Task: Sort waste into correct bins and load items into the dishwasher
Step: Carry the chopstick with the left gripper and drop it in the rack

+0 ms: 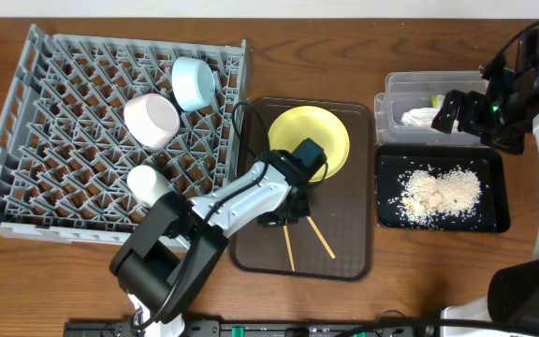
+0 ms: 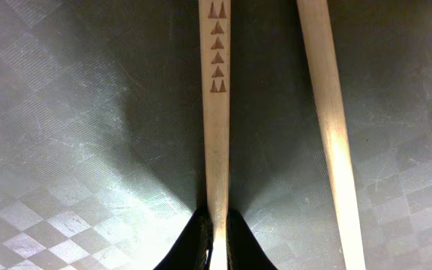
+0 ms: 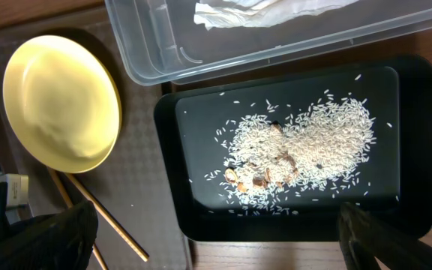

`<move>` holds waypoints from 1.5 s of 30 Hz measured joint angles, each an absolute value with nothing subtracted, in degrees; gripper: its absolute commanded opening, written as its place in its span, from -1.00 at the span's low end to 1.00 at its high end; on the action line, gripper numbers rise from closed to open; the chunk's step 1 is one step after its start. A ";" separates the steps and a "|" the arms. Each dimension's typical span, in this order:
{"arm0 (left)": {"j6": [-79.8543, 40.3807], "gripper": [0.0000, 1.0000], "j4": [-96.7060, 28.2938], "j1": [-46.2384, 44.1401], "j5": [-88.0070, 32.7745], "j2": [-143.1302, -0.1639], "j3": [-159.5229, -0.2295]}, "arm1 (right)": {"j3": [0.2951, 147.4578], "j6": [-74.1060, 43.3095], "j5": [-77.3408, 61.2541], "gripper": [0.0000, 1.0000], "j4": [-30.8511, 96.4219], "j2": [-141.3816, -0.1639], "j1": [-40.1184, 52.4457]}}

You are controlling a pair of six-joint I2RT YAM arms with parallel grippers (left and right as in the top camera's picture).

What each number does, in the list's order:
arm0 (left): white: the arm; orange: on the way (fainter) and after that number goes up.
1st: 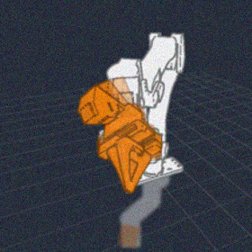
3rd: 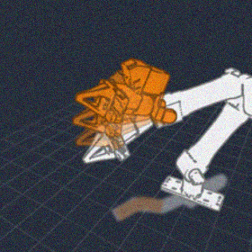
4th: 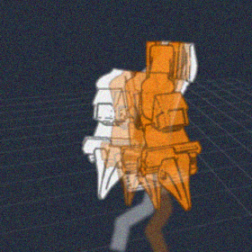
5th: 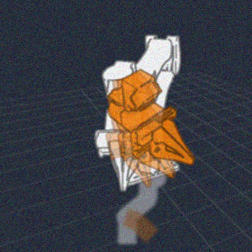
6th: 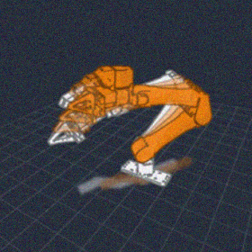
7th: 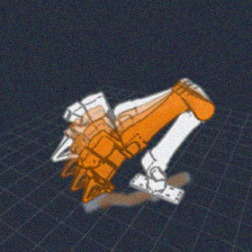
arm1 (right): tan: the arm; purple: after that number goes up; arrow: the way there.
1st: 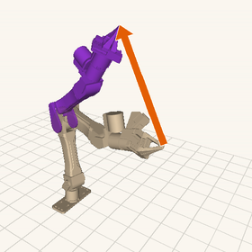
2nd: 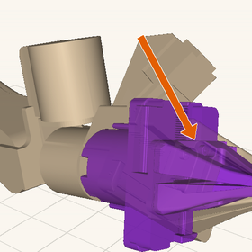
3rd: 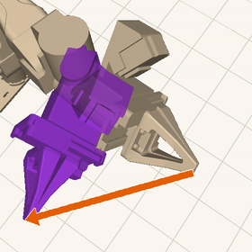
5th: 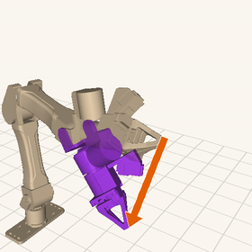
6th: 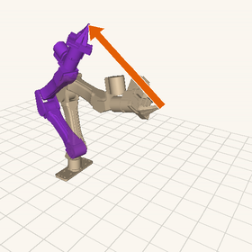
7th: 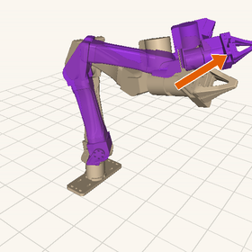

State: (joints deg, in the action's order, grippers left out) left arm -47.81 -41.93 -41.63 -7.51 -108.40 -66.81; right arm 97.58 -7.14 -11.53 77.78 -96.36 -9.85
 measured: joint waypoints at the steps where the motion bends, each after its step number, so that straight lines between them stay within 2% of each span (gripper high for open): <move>1: -47.81 -0.84 -42.00 -41.45 -7.53 -108.33 -66.81 | 97.58 -7.14 -11.53 0.98 77.80 -96.36 -9.85; 9: -43.57 -0.84 -43.22 -35.11 -7.42 -101.43 -66.83 | 97.58 -7.14 -11.53 0.99 78.17 -96.36 -9.85; 23: -5.80 -0.84 -45.39 -21.23 -6.90 -76.97 -69.30 | 97.58 -7.14 -11.53 0.98 78.15 -96.36 -9.85; 28: -0.60 -0.85 -43.75 -16.45 -5.74 -77.56 -69.34 | 97.58 -7.14 -11.53 0.98 78.22 -96.36 -9.85; 34: 1.50 -0.80 -41.21 -15.31 -5.58 -83.59 -69.34 | 97.58 -7.14 -11.53 0.99 78.39 -96.36 -9.85; 37: 1.85 -0.57 -40.25 -15.31 -5.58 -87.22 -69.34 | 97.58 -7.14 -11.53 0.99 78.39 -96.36 -9.85; 38: 1.85 -0.43 -39.99 -15.31 -5.58 -88.25 -69.34 | 97.58 -7.14 -11.53 0.99 78.39 -96.36 -9.85; 39: 2.02 -0.16 -39.75 -15.31 -5.61 -88.95 -69.34 | 97.58 -7.14 -11.53 0.98 78.41 -96.36 -9.85; 40: 2.44 -0.03 -39.46 -15.31 -5.58 -89.41 -69.34 | 97.58 -7.14 -11.53 0.99 78.41 -96.36 -9.85; 45: 2.22 0.03 -38.92 -15.14 -5.58 -89.36 -69.58 | 97.58 -7.14 -11.53 0.99 78.67 -96.36 -9.85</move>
